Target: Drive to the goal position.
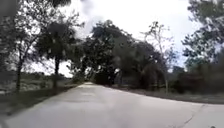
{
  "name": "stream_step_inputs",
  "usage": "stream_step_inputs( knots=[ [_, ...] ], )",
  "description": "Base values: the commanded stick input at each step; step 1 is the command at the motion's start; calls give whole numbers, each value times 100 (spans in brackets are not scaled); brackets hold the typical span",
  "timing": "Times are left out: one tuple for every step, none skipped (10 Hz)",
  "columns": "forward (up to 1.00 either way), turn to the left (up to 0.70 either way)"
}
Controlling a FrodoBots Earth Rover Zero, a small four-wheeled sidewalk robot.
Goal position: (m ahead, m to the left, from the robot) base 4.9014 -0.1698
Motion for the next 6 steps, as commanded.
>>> stream_step_inputs(
  knots=[
    [85, 0],
    [85, 0],
    [85, 1],
    [85, 5],
    [85, 21],
    [85, 34]
  ],
)
